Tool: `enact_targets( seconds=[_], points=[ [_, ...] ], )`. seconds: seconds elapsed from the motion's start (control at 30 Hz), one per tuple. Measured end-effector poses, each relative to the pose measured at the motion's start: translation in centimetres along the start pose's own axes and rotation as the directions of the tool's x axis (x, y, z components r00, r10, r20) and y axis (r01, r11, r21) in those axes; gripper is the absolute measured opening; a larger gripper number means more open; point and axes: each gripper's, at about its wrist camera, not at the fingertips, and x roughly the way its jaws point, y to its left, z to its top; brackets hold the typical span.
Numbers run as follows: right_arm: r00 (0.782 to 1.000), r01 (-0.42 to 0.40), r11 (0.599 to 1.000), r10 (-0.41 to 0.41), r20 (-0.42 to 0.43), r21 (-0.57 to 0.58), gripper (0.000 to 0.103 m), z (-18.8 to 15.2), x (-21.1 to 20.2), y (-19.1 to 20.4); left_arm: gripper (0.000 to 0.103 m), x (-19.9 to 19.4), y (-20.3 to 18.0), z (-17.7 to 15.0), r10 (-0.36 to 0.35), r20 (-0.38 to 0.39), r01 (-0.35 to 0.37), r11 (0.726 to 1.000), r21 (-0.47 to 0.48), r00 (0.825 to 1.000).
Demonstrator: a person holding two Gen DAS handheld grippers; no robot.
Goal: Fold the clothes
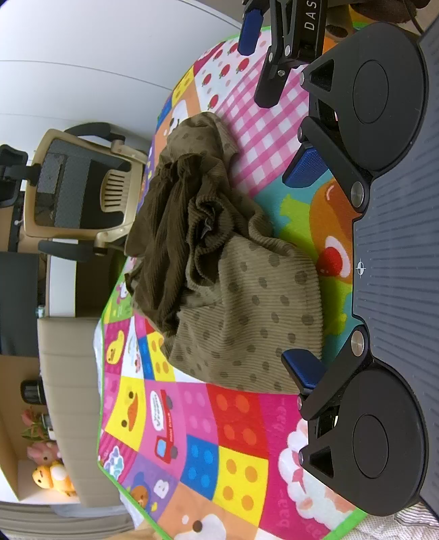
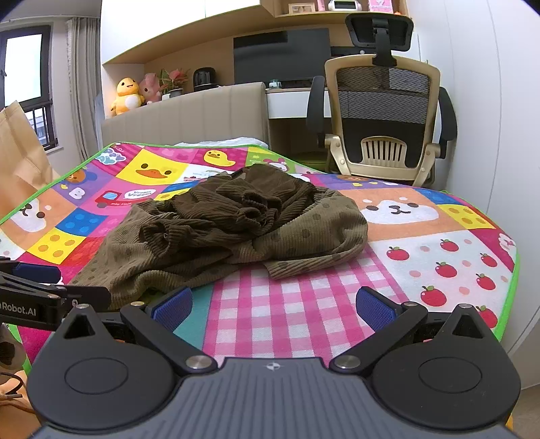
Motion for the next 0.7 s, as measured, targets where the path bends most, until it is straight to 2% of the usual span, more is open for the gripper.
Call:
enact_targets(
  seconds=[0.7],
  points=[
    [1.0, -0.017, 1.0, 0.017, -0.026, -0.014, 0.103, 0.15, 0.57, 0.05, 0.103, 0.23, 0.13, 0.09, 0.0, -0.011, 0.0, 1.0, 0.0, 1.0]
  ],
)
